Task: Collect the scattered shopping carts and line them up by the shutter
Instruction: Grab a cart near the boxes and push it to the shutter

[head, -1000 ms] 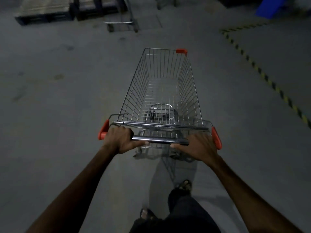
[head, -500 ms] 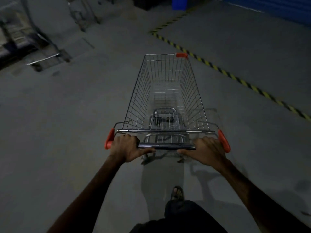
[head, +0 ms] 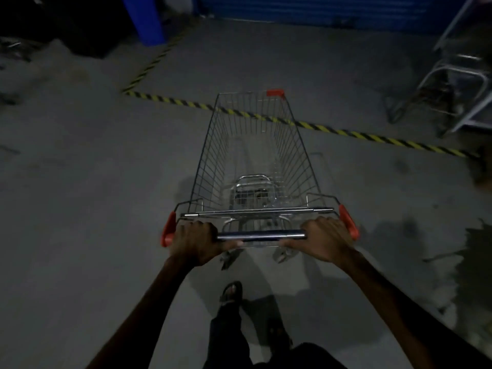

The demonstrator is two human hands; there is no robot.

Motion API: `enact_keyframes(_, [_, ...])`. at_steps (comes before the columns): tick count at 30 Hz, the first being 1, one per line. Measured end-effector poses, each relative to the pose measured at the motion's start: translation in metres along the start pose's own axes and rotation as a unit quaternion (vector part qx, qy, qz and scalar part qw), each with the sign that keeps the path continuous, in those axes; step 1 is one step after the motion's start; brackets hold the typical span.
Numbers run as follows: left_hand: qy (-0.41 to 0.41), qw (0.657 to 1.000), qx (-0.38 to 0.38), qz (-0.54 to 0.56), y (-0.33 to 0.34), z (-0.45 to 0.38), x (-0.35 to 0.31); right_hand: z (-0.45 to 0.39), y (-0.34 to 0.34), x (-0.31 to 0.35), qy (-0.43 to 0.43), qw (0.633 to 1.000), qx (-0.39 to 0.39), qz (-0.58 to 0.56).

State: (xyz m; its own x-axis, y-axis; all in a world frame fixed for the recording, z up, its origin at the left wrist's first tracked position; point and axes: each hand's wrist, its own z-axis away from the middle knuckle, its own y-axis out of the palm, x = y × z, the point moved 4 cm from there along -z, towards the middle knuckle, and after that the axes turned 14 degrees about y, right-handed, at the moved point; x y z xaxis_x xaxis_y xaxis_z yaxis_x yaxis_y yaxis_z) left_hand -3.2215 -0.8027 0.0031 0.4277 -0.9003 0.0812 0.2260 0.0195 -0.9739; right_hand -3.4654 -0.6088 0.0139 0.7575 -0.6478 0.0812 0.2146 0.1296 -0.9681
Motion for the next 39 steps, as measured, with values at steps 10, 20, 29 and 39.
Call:
enact_keyframes(10, [0.142, 0.988, -0.007, 0.065, -0.031, -0.146, 0.026, -0.053, -0.023, -0.025, 0.135, 0.990, -0.028, -0.006])
enact_keyframes(20, [0.225, 0.973, -0.016, 0.050, -0.069, -0.295, 0.014, -0.139, -0.044, -0.081, 0.220, 0.971, -0.080, 0.057])
enact_keyframes(29, [0.256, 0.966, -0.020, 0.016, -0.109, -0.455, -0.036, -0.248, -0.076, -0.183, 0.251, 0.961, -0.100, 0.050])
enact_keyframes(39, [0.257, 0.966, -0.027, -0.004, -0.154, -0.629, -0.095, -0.365, -0.128, -0.299, 0.252, 0.963, -0.090, -0.003])
